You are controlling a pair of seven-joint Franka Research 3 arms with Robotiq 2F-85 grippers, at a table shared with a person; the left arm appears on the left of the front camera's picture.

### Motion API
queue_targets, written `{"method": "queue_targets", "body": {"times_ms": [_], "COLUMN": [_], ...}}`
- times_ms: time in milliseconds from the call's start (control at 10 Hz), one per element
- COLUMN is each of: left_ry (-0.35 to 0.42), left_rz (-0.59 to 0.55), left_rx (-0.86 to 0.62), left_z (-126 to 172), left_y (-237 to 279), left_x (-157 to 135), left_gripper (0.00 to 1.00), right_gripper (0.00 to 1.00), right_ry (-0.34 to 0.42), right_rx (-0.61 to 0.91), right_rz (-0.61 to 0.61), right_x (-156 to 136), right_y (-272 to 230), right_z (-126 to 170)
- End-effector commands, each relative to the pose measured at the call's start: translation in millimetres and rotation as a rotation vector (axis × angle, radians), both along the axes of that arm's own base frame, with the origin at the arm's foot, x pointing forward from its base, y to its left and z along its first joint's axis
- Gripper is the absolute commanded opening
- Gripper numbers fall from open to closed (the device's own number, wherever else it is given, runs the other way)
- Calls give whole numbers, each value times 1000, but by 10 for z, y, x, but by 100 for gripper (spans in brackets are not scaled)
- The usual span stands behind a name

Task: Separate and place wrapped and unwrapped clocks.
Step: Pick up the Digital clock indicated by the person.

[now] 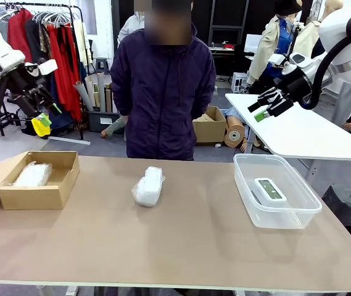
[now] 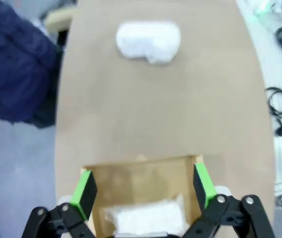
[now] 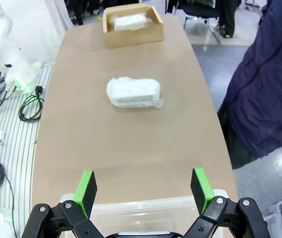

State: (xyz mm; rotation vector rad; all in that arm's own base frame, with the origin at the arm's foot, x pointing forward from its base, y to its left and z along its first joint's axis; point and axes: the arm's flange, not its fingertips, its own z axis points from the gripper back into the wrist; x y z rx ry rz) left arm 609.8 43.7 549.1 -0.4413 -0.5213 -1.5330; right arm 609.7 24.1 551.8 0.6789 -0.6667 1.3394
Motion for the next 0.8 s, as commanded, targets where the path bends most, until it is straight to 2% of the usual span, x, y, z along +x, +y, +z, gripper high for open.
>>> {"method": "queue_targets", "body": {"times_ms": [0,100,400,600,700], "left_ry": [-30,-53,-91,-78,-14], "left_rz": [-49,-76,-81,-59,15], "left_rx": [-139,-197,-203,-220,-241], "left_z": [-15,-7,8,-16,1], "left_y": [97,116,71,94,100], "left_x": [-21,-43,-71,-21,13], "left_gripper": [100,100,100,100,100], "right_gripper": [100,100,100,100,100], "right_ry": [-4,-4,-4,-4,-4], "right_rx": [-1,-1,-1,-1,-1], "right_rz": [4,4,4,4,4], "right_x": [-25,-25,-25,-25,-25], "right_y": [13,13,13,13,13], "right_z": [17,17,17,17,17]}}
